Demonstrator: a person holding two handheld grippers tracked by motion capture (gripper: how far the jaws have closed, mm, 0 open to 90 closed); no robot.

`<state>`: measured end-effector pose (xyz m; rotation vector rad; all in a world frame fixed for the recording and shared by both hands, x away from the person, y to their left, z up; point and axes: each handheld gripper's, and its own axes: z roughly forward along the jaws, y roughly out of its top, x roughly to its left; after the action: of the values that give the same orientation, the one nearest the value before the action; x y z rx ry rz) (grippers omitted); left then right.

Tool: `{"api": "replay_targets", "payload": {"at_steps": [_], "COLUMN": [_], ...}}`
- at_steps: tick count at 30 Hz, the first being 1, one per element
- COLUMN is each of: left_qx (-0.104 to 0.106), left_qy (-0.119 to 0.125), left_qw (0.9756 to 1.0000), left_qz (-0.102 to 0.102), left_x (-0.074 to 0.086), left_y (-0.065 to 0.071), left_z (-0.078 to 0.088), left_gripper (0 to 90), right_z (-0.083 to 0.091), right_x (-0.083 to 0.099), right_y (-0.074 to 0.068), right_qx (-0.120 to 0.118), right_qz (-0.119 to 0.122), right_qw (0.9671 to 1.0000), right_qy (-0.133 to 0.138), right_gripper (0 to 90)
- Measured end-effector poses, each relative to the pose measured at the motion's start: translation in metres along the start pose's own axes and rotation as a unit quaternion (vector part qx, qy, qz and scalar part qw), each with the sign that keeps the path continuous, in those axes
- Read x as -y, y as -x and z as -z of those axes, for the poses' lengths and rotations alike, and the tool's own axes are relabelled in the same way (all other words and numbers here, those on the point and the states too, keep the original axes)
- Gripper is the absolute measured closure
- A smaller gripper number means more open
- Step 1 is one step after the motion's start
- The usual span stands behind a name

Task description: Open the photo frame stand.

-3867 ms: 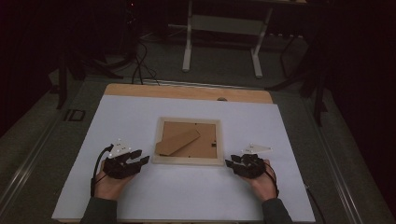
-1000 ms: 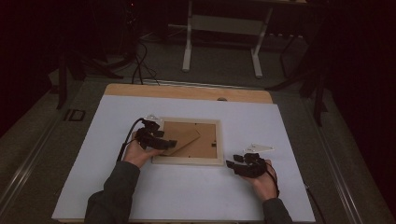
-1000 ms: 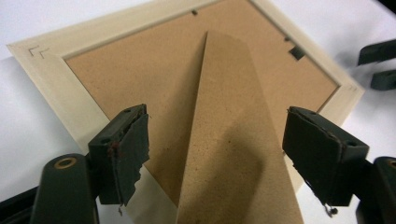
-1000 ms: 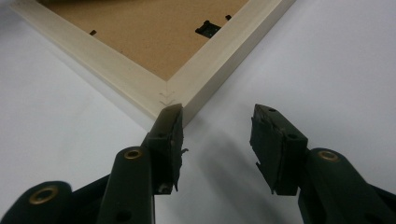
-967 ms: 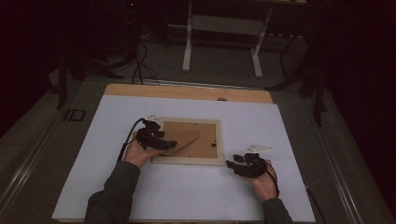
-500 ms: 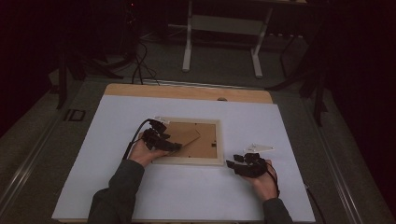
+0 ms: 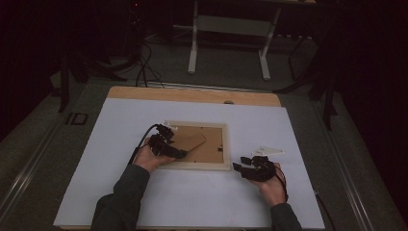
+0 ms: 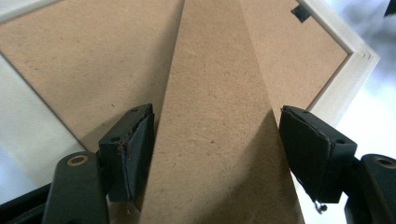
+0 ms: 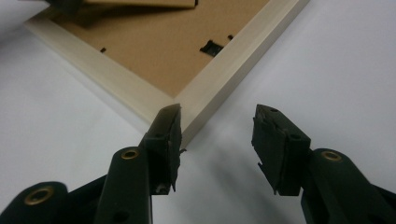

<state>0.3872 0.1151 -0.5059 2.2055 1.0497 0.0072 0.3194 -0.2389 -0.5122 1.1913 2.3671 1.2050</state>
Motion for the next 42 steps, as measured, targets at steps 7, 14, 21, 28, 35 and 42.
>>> {"api": "replay_targets", "payload": {"at_steps": [7, 14, 21, 28, 35, 42], "left_qx": [-0.005, -0.01, -0.02, -0.028, -0.042, -0.052], "left_qy": [-0.002, 0.004, 0.011, 0.011, 0.017, 0.018], "left_qw": [0.9999, 0.9996, 0.9987, 0.9978, 0.996, 0.9944], "left_qz": [-0.015, -0.027, -0.045, -0.059, -0.078, -0.09], "left_x": [0.0, -0.001, -0.001, -0.002, -0.002, -0.002], "left_y": [0.002, 0.003, 0.006, 0.01, 0.015, 0.017], "left_z": [-0.001, 0.001, 0.002, 0.003, 0.005, 0.005], "left_gripper": [35.2, 35.7, 36.1, 36.4, 36.6, 36.6], "right_z": [-0.004, -0.012, -0.024, -0.026, -0.027, -0.028], "right_x": [-0.01, -0.021, -0.036, -0.04, -0.044, -0.048], "right_y": [0.001, 0.003, 0.009, 0.014, 0.022, 0.024], "right_qx": [0.003, -0.003, 0.002, 0.003, 0.005, 0.01], "right_qz": [0.008, 0.001, 0.0, -0.012, -0.031, -0.03], "right_qw": [1.0, 1.0, 0.9999, 0.9999, 0.9995, 0.9994], "right_qy": [-0.001, -0.003, -0.011, -0.011, -0.009, -0.012], "right_gripper": [51.0, 50.8, 50.8, 50.8, 50.7, 50.7]}}
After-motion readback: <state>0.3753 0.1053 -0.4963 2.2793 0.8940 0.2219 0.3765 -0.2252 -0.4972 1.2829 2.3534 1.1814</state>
